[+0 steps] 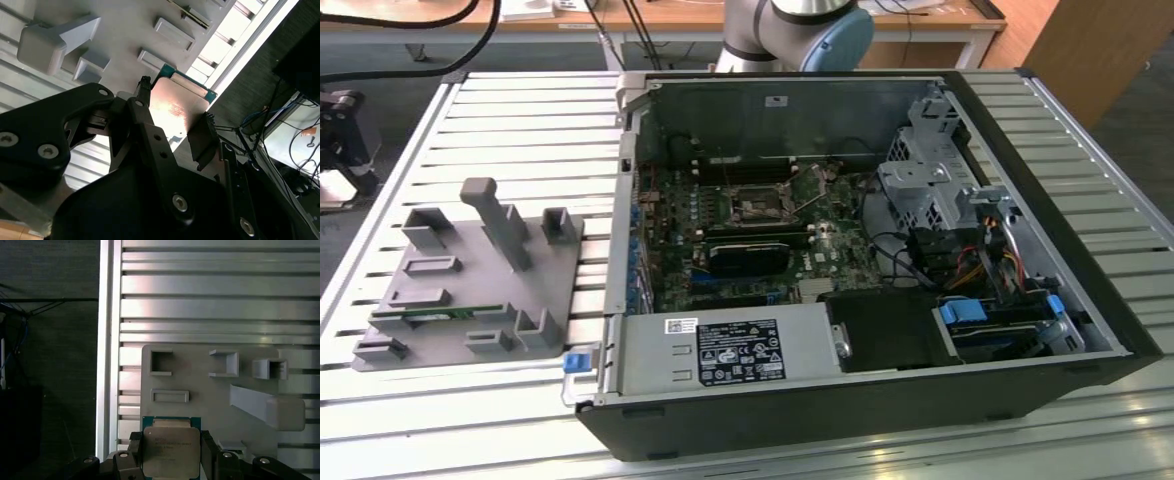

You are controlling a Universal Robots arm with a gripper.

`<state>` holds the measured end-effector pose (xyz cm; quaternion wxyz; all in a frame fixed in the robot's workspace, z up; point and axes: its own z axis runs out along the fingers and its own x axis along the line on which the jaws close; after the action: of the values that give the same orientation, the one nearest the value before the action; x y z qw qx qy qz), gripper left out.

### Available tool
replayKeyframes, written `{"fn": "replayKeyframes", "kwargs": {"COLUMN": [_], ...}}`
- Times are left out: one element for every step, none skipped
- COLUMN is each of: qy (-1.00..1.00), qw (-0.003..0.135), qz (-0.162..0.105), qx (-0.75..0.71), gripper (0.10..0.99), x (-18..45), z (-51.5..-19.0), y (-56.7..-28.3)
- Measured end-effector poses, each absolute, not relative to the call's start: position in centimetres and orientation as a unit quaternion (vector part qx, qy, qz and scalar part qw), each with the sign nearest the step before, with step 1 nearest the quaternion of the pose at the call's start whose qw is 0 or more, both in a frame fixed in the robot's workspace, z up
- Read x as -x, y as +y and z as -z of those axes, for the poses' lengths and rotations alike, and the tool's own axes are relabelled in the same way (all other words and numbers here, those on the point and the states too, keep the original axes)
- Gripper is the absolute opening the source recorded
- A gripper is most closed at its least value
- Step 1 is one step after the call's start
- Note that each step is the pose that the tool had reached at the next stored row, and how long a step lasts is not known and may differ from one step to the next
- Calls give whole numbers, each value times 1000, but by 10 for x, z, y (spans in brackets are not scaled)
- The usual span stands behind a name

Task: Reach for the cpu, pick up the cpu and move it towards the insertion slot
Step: 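Pick up the cpu and move it towards the insertion slot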

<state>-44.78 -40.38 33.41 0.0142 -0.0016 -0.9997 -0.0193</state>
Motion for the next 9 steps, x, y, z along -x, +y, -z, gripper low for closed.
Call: {"fn": "replayKeyframes", "kwargs": {"qy": [-1000, -1000, -1000, -1000, -1000, -1000, -1000, -1000, -1000], "qw": [14, 14, 14, 14, 14, 14, 14, 14, 14], "qz": [19, 19, 19, 19, 19, 19, 19, 19, 19], "qx": [2, 2, 2, 2, 2, 2, 2, 2, 2], "gripper": [545, 545, 545, 545, 545, 545, 545, 545, 545], "x": [448, 448, 448, 448, 448, 448, 448, 448, 448], "z": [-335, -336, -337, -338, -339, -340, -341, -342, -343], "y": [-404, -404, -404, -404, -404, -404, -404, -404, -404]}}
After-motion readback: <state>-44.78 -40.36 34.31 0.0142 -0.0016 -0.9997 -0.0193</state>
